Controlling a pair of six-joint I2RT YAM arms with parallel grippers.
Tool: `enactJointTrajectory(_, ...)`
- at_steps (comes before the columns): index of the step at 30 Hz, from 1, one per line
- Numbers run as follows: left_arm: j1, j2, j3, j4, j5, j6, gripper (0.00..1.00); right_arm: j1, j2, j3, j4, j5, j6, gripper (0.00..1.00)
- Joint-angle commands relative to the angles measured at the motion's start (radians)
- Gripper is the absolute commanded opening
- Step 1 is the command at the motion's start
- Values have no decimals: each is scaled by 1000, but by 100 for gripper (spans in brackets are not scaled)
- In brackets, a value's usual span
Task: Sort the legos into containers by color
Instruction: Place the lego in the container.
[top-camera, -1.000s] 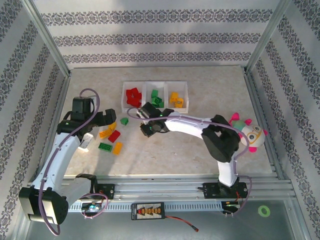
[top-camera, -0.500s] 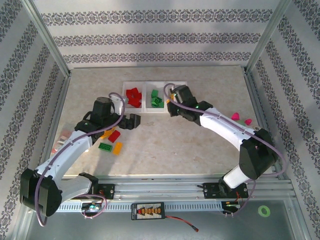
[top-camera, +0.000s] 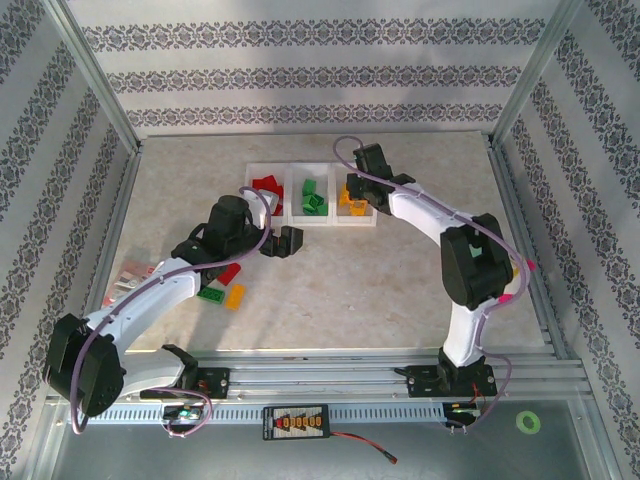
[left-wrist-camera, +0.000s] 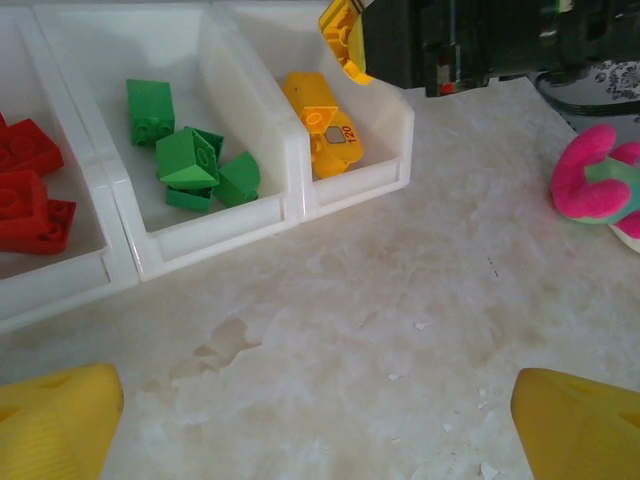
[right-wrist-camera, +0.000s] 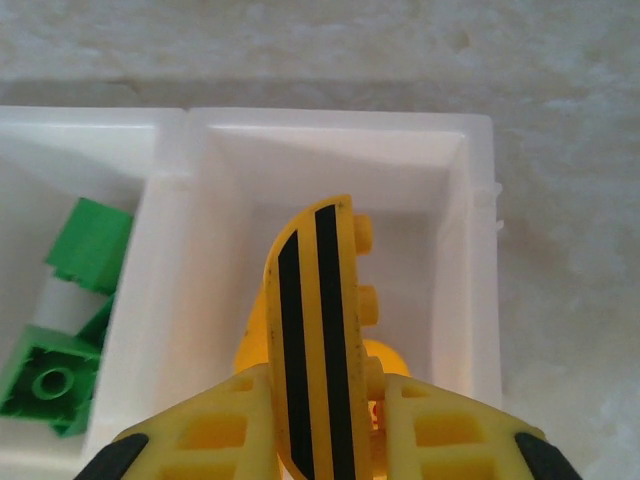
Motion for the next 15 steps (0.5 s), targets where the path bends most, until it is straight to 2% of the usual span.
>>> enactJointTrajectory(1, -9, -17, 2, 44, 7, 15, 99, -11, 45, 59, -7, 63, -20, 15)
enactJointTrajectory(4, -10, -29, -8, 61, 50, 60, 99, -12, 60, 72, -8, 60, -18, 20)
enactJointTrajectory(5, -9, -28, -6, 57, 61, 72, 99, -12, 59, 74, -9, 59, -17, 25)
enactJointTrajectory(11, -9, -40, -5, 48, 54, 88, 99, -11, -10, 39, 3, 45, -13, 61)
enactJointTrajectory(12, -8, -44, -7, 44, 39, 86, 99, -10, -28, 25, 8, 32, -16, 69)
enactJointTrajectory(15, -8, -53, -3, -13, -62, 64, 99, -4, -90, -26, 35, -23, -24, 84)
